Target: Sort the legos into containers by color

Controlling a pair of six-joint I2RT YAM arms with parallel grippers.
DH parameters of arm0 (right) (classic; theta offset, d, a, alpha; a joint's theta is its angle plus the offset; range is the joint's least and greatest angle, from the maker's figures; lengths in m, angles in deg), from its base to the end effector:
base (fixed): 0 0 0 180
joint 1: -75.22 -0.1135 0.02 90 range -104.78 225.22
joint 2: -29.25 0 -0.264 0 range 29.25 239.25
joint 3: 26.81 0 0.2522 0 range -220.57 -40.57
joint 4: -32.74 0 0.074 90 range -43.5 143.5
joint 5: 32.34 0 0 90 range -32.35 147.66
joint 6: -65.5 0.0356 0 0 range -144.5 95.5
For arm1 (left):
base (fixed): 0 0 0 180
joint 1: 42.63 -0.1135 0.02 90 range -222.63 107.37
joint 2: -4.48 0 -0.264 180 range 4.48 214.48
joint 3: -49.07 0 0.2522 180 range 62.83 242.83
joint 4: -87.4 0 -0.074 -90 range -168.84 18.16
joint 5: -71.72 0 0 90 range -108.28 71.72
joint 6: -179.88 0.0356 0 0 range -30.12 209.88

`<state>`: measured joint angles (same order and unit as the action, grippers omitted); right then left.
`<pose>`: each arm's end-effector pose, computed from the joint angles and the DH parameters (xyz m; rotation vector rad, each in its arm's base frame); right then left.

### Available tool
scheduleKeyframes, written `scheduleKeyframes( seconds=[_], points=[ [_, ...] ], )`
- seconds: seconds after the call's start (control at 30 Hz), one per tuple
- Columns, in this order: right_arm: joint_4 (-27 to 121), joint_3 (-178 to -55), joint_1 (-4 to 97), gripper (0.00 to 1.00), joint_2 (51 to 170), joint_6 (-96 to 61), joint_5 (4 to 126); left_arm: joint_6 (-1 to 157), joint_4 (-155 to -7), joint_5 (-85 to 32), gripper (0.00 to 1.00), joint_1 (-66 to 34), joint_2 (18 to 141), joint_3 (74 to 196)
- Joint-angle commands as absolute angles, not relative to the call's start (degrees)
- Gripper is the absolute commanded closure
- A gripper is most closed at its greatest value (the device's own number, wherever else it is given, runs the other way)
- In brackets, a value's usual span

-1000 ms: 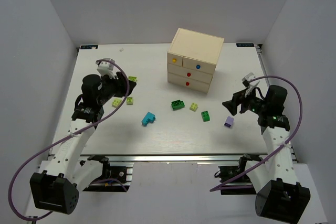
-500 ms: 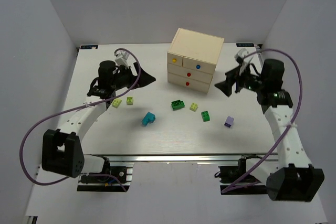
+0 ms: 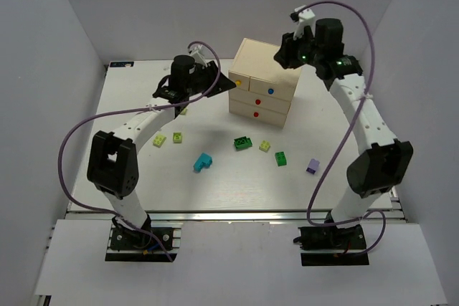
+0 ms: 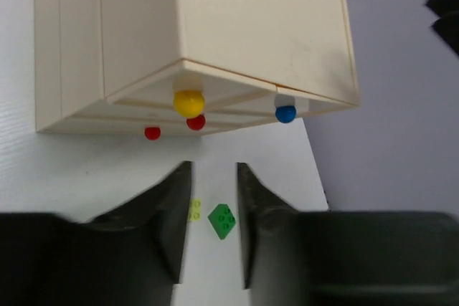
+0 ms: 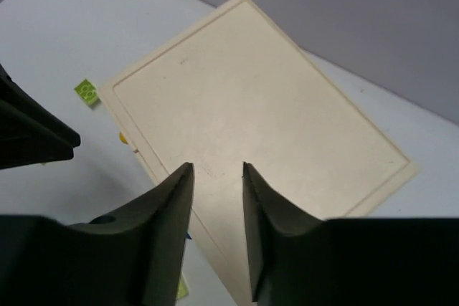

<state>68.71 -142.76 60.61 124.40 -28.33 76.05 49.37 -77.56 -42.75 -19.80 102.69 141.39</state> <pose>0.3683 0.1076 0.4378 -0.5165 1.7688 0.4261 0.3703 -0.1719 0.3109 -0.0128 2.0786 -1.1223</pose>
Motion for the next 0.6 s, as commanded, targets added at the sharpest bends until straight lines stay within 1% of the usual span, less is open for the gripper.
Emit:
scheduleKeyframes(
  seconds=[0.0,0.07,0.1,0.13,0.23,0.3,0.43,0.47,0.57],
  points=[
    [72.25,-147.17,58.35,0.57,128.64,-26.52,70.67,49.89,-74.36,-39.64,0.54,-18.55,103.88,146.23],
    [73.38,-149.37,58.34,0.48,131.79,-26.08,71.89,50.58,-72.61,-38.32,0.48,-17.85,104.85,148.59],
    [74.17,-150.33,58.35,0.46,132.51,-25.82,72.42,50.85,-71.9,-37.89,0.46,-17.85,105.81,149.3],
    [74.27,-150.87,58.35,0.46,133.04,-25.73,73.12,51.11,-71.29,-37.53,0.42,-17.24,106.17,150.01],
    [73.66,-150.61,58.35,0.45,133.83,-25.38,73.56,52.26,-69.7,-35.78,0.41,-16.71,107.4,152.21],
    [73.66,-150.78,58.09,0.45,134.45,-25.11,73.56,52.61,-68.47,-34.46,0.41,-16.18,108.01,153.52],
    [73.74,-150.87,58.34,0.47,135.68,-24.94,73.47,52.79,-68.38,-32.26,0.48,-15.65,109.15,153.62],
    [73.83,-150.87,58.26,0.48,135.94,-24.94,73.74,52.79,-69.08,-32.34,0.53,-15.65,109.16,153.44],
    [73.83,-150.7,58.34,0.5,135.95,-23.01,74.09,52.35,-70.14,-32.34,0.54,-15.12,109.68,152.65]
  ],
)
